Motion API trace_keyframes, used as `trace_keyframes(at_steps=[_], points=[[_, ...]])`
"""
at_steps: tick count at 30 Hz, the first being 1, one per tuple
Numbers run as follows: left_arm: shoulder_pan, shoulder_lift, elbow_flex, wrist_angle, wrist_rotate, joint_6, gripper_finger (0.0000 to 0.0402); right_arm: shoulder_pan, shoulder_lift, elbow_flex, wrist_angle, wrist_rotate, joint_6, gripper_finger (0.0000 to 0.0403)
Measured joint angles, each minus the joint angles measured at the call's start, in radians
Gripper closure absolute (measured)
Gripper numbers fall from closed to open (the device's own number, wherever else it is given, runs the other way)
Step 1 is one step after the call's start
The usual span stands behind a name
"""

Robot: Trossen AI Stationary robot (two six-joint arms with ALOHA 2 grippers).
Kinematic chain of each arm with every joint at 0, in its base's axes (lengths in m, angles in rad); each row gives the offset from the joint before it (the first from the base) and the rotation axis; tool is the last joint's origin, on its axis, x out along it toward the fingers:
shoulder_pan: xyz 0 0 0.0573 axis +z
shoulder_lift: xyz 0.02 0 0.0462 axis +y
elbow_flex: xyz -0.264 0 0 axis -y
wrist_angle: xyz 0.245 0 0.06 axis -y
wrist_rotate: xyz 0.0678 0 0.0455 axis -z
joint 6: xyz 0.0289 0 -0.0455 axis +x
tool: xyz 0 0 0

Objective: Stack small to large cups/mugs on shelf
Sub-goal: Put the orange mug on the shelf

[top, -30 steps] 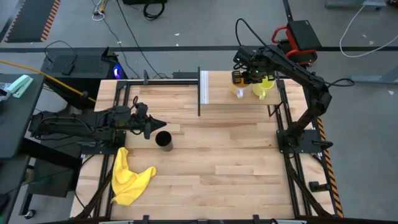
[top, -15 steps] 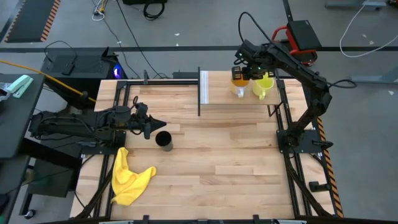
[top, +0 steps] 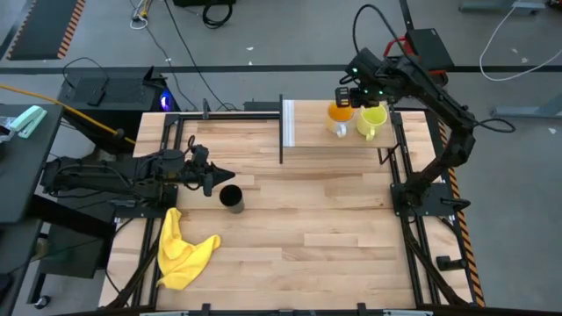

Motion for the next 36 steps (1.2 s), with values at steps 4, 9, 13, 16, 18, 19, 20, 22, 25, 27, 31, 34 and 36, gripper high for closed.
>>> trace_keyframes(at_steps=[4,9,13,16,18,19,20,22,25,27,31,34,36], points=[[0.0,0.0,0.0,0.0,0.0,-0.001,0.0379,0.086,-0.032,0.0,0.0,0.031,-0.044,0.034],[0.0,0.0,0.0,0.0,0.0,0.002,0.038,0.184,-0.06,-0.042,0.001,0.115,-0.062,0.0395],[0.0,0.0,0.0,0.0,0.0,0.003,0.0386,0.234,-0.088,-0.172,0.002,0.151,-0.017,0.0397],[0.0,0.0,0.0,0.0,0.0,0.004,0.0387,0.263,-0.133,-0.27,0.025,0.179,0.012,0.0398],[0.0,0.0,0.0,0.0,0.0,0.004,0.0385,0.277,-0.162,-0.321,0.065,0.185,0.036,0.0399],[0.0,0.0,0.0,0.0,0.0,0.005,0.0383,0.281,-0.177,-0.345,0.084,0.185,0.039,0.04],[0.0,0.0,0.0,0.0,0.0,0.005,0.0382,0.285,-0.189,-0.368,0.095,0.184,0.053,0.04],[0.0,0.0,0.0,0.0,0.0,0.013,0.038,0.292,-0.213,-0.421,0.117,0.18,0.068,0.04],[0.0,0.0,0.0,0.0,0.0,0.016,0.038,0.299,-0.229,-0.491,0.21,0.175,0.069,0.0401],[0.0,0.0,0.0,0.0,0.0,0.016,0.0382,0.302,-0.236,-0.522,0.286,0.17,0.064,0.0401],[0.0,0.0,0.0,0.0,0.0,0.007,0.0388,0.286,-0.227,-0.556,0.308,0.169,0.067,0.0402],[-0.005,0.0,0.0,0.0,0.0,0.004,0.0389,0.276,-0.228,-0.561,0.309,0.182,0.057,0.0402],[-0.009,0.0,0.0,0.0,0.0,0.004,0.0387,0.276,-0.229,-0.561,0.31,0.184,0.057,0.0402]])
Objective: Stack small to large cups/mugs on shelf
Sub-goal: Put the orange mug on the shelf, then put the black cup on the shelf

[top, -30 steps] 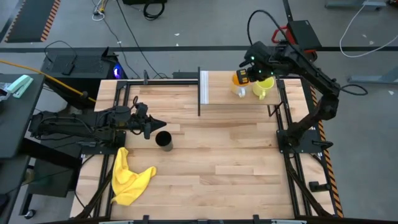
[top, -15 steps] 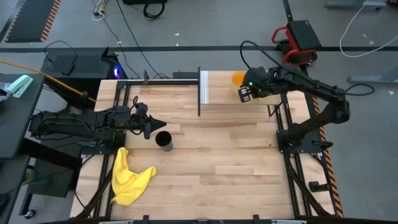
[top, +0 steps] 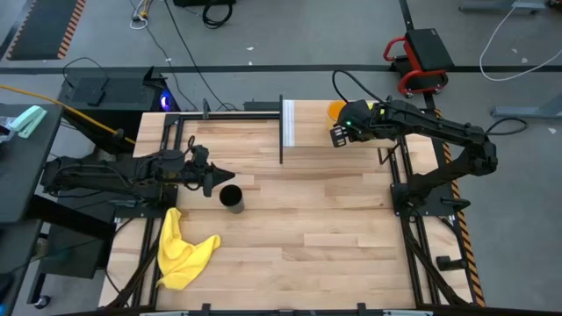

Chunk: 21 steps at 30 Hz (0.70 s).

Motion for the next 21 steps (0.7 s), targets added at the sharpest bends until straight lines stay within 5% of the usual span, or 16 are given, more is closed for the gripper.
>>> trace_keyframes(at_steps=[21], points=[[-0.001,0.0,0.0,0.0,0.0,-0.008,0.0378,-0.013,0.05,0.0,0.03,-0.017,-0.01,0.0403]])
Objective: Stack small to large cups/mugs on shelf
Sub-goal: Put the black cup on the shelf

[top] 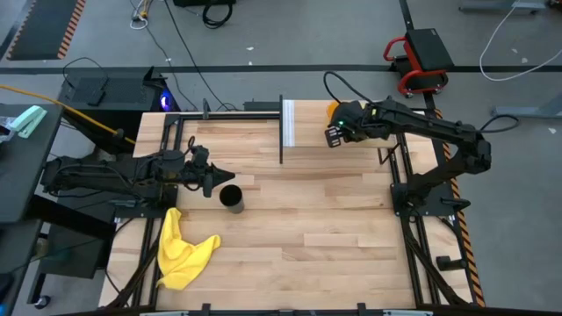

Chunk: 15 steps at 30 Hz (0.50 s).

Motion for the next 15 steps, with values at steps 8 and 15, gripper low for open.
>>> trace_keyframes(at_steps=[8,15], points=[[0.0,0.0,0.0,0.0,0.0,0.006,0.0385,0.023,-0.117,0.0,-0.044,0.0,0.044,0.0402],[0.0,0.0,0.0,0.0,0.0,0.008,0.0383,0.174,-0.29,0.0,0.018,-0.096,0.195,0.0384]])
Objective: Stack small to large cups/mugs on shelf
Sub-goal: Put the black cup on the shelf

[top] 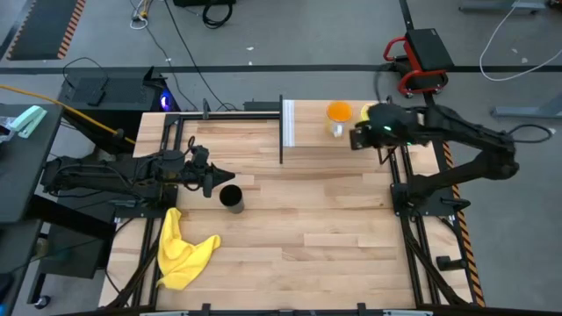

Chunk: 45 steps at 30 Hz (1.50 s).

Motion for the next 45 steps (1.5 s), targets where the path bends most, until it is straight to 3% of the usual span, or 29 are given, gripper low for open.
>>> trace_keyframes(at_steps=[8,18,24,31,35,39,45], points=[[0.0,0.0,0.0,0.0,0.0,-0.005,0.038,0.311,-0.088,0.001,0.013,0.059,0.106,0.0386],[-0.013,0.0,0.0,0.0,-0.001,-0.112,0.0386,0.654,0.083,0.001,-0.093,0.168,0.267,0.039],[-0.031,-0.001,0.0,-0.029,0.0,-0.141,0.0388,0.747,0.265,0.001,-0.09,0.22,0.32,0.039],[-0.032,-0.001,0.0,-0.31,-0.076,-0.28,0.0391,0.793,0.453,0.0,-0.062,0.206,0.346,0.0397],[-0.032,-0.018,0.0,-0.366,-0.115,-0.339,0.0382,0.811,0.513,-0.005,-0.036,0.193,0.392,0.0398],[-0.031,-0.068,0.0,-0.38,-0.145,-0.343,0.039,0.827,0.507,-0.106,0.128,0.189,0.458,0.0399],[-0.017,-0.146,0.0,-0.558,-0.216,-0.406,0.0392,0.829,0.47,-0.406,0.603,0.176,0.555,0.04]])
